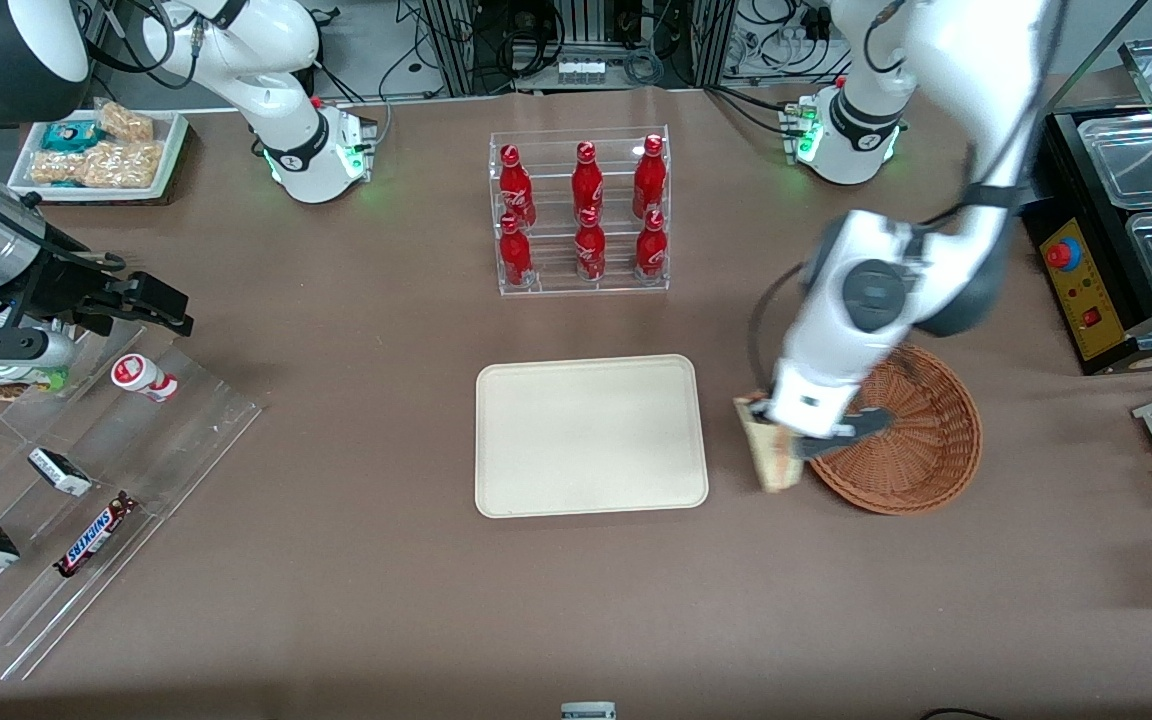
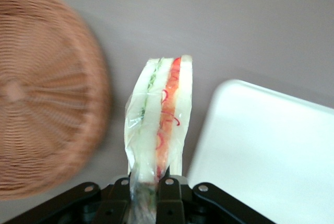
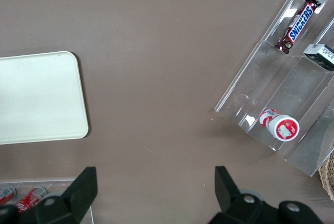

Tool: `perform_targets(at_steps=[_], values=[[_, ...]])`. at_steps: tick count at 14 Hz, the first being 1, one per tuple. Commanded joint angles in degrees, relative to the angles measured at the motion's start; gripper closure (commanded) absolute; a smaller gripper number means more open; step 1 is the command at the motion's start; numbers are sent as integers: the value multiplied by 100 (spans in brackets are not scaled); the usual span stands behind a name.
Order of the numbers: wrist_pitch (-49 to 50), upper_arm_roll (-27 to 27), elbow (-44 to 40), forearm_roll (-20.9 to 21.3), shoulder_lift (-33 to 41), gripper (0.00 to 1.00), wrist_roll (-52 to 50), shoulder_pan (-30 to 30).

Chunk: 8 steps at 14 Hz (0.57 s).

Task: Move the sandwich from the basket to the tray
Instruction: 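Carry the held sandwich over the cream tray and lower it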

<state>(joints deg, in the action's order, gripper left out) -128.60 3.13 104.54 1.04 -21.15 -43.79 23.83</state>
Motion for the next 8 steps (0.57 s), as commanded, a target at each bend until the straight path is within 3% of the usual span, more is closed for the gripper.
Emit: perform_targets(at_steps=[1, 6, 8], values=[[80, -76, -1030, 71, -828, 97, -313, 647], [80, -129, -1954, 98, -1620, 97, -737, 1413], [54, -120, -2069, 351, -1813, 97, -833, 1528]])
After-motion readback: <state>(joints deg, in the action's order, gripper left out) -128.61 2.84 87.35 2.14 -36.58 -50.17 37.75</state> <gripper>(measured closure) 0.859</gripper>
